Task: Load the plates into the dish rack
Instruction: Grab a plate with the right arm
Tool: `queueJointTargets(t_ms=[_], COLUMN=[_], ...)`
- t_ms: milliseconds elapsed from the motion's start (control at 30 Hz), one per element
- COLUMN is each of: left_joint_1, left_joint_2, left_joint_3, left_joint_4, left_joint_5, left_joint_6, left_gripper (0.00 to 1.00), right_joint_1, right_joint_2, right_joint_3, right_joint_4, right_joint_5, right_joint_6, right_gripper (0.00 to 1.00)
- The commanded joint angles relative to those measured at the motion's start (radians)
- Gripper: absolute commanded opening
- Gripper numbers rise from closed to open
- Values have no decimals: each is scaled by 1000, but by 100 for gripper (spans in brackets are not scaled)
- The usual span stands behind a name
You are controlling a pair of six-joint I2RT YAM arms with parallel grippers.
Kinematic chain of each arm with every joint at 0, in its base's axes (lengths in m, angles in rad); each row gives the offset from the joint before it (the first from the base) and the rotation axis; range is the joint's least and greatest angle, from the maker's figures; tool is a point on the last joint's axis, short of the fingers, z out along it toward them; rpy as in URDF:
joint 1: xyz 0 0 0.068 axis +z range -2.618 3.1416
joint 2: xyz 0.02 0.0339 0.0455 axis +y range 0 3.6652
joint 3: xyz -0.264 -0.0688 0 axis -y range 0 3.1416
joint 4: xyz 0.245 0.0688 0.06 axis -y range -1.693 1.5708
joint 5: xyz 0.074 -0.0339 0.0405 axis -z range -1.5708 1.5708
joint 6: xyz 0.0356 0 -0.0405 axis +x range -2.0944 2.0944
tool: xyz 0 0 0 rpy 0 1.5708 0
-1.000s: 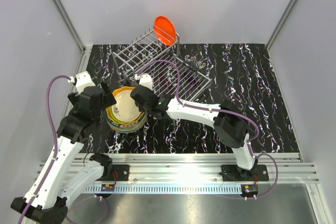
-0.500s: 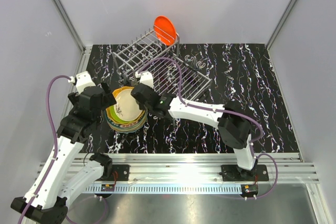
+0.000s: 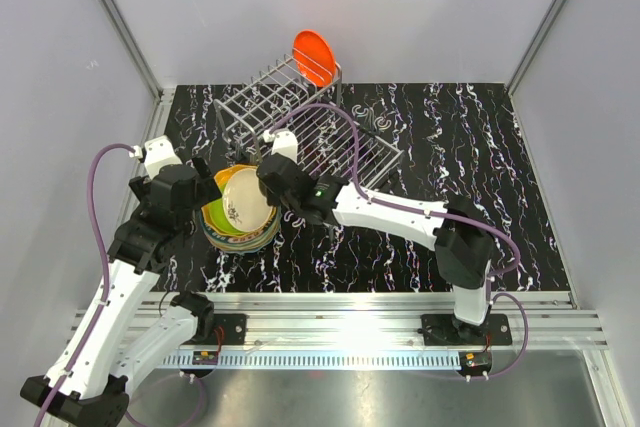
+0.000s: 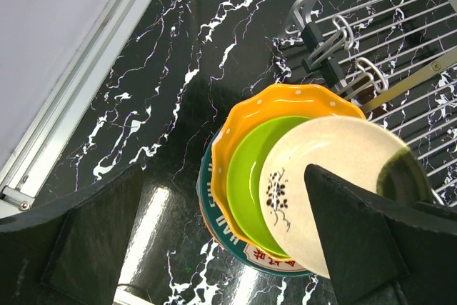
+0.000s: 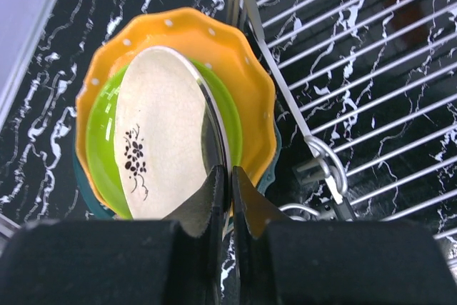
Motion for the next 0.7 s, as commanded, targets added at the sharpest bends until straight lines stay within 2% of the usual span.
queueJointTargets(t_ms=[0,267,667], left_joint_1=[-3,-3,-4], left_joint_2=[-15,-17,-18], left_joint_3=[8,10,14], left_joint_4=[45,44,39], left_joint_5=[-5,-5,-12], left_joint_6=[6,4,1], left_gripper=[99,99,99], right_joint_1=[-7,-47,-223], right_joint_2=[-81,-228,-459], right_joint_3=[-23,-145,-262], right_joint_4=[61,76,115], right_joint_5=[-7,-10,-12], right_joint_6=[27,27,-40], right_gripper=[0,0,0])
